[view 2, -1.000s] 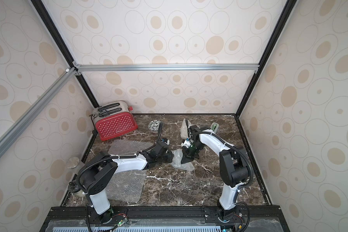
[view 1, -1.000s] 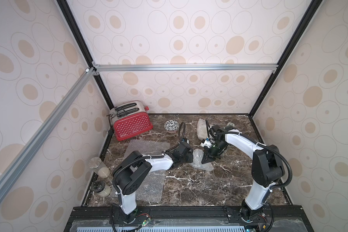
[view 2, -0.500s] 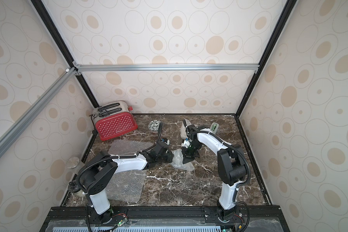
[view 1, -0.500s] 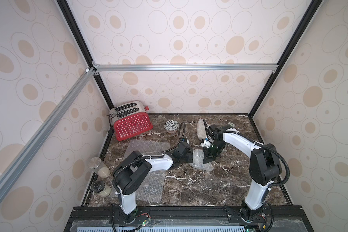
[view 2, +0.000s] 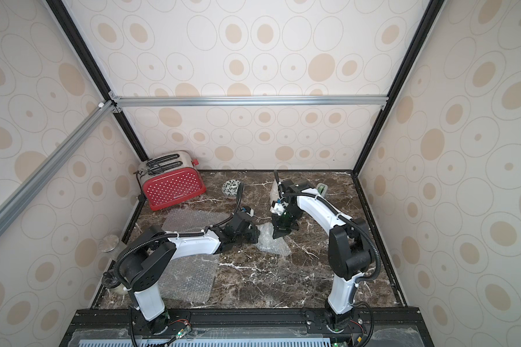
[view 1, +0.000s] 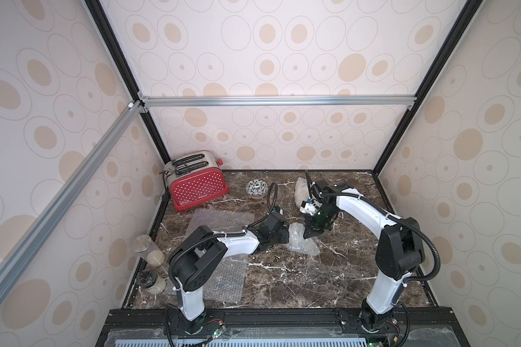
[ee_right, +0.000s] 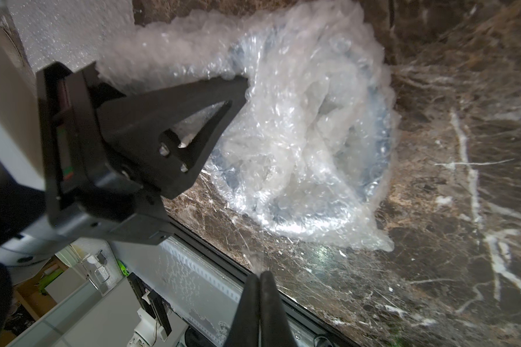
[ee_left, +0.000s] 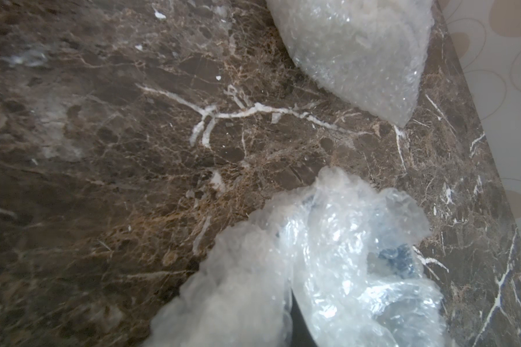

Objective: Wrap bowls in bubble wrap
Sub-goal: Stick the tape on the bubble wrap.

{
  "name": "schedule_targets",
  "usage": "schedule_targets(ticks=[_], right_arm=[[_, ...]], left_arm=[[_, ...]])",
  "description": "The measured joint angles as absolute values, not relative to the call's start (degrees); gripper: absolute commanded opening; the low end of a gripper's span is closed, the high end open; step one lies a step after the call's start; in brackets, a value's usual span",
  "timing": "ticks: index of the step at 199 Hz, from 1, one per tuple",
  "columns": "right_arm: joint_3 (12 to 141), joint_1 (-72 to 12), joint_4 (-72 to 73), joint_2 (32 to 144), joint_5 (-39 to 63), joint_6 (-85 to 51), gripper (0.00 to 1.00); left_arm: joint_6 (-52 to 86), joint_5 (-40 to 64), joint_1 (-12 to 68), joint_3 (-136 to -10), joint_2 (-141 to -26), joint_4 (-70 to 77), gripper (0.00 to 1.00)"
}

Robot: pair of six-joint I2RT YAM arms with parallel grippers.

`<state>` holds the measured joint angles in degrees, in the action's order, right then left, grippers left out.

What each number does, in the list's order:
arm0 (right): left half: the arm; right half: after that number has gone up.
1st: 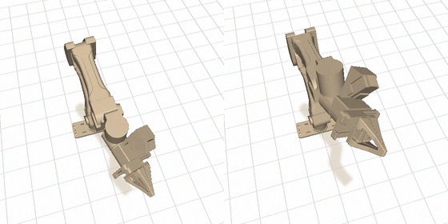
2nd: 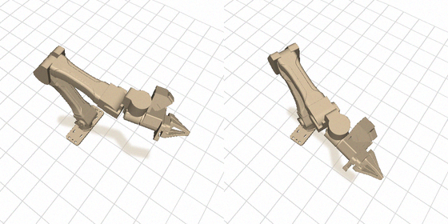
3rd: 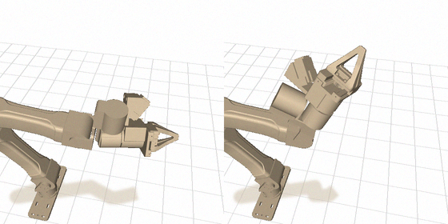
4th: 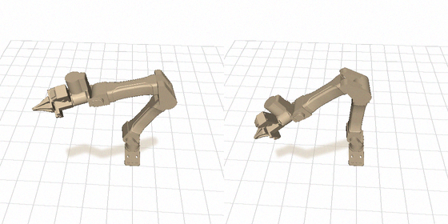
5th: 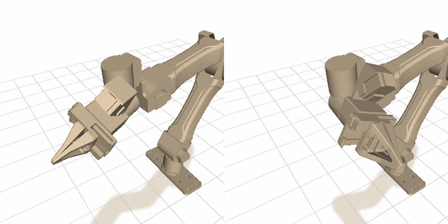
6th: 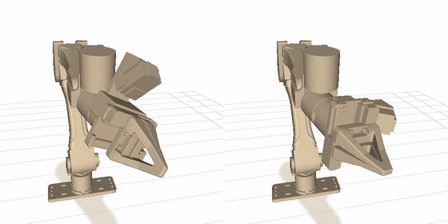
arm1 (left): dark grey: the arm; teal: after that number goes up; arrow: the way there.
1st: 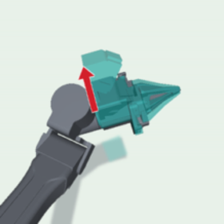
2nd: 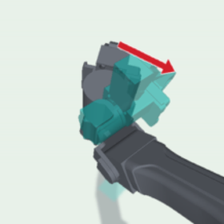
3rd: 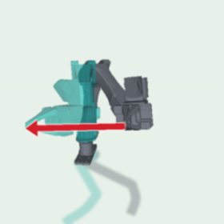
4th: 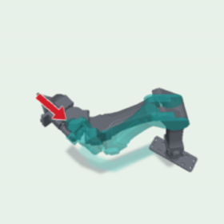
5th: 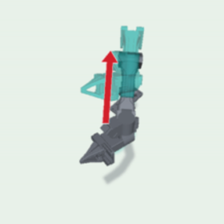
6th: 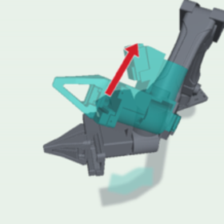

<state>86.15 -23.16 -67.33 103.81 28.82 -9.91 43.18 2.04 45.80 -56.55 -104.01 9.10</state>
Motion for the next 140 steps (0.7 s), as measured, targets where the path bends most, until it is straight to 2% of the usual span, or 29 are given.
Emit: schedule_targets(ticks=[78, 140], right_arm=[[86.13, -24.08, -67.33, 106.28, 28.14, -9.54, 0.07], [86.13, -26.37, -68.31, 109.3, 23.42, -9.52, 0.07]], left_arm=[[43.18, 2.04, 45.8, -56.55, -104.01, 9.1, 0.16], [43.18, 2.04, 45.8, -56.55, -104.01, 9.13, 0.16]])
